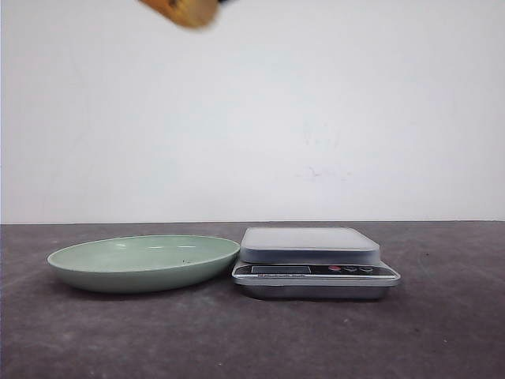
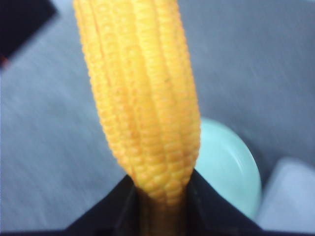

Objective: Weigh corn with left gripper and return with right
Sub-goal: 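Lift the corn with the right gripper and lower it onto the plate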

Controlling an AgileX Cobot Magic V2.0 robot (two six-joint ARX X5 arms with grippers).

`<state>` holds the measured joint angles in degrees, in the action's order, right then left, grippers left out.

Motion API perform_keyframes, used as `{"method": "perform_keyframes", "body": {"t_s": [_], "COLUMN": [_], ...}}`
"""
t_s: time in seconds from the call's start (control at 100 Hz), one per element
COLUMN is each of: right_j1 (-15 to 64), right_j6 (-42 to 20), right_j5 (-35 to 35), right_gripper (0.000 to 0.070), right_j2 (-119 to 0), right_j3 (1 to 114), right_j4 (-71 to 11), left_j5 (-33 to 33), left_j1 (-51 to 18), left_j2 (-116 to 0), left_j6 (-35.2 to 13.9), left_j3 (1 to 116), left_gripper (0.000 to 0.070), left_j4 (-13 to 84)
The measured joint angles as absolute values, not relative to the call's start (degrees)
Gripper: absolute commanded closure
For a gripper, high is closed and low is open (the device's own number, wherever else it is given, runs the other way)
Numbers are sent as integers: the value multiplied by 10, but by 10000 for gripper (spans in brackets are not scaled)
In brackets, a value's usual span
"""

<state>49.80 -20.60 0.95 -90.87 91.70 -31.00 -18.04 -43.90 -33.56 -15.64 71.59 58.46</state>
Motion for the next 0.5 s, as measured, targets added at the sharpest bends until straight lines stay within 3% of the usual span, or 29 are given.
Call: {"method": "perform_keyframes", "body": {"t_s": [0.25,0.5], "right_j1": [495,495], "right_j6": [-204,-204], "right_j5": [-11,-6], "right_gripper": [700,700], "right_j2": [-1019,-1111], "right_j3": [1034,1040], "right_j4": [-345,-414], "left_j5": [-180,-180], "left_j1": [-439,-439], "left_j2": [-336,-336], "left_j6": [-157,-157], "left_j3": [716,716], "left_gripper": [255,255], "left_j4": [585,588]}}
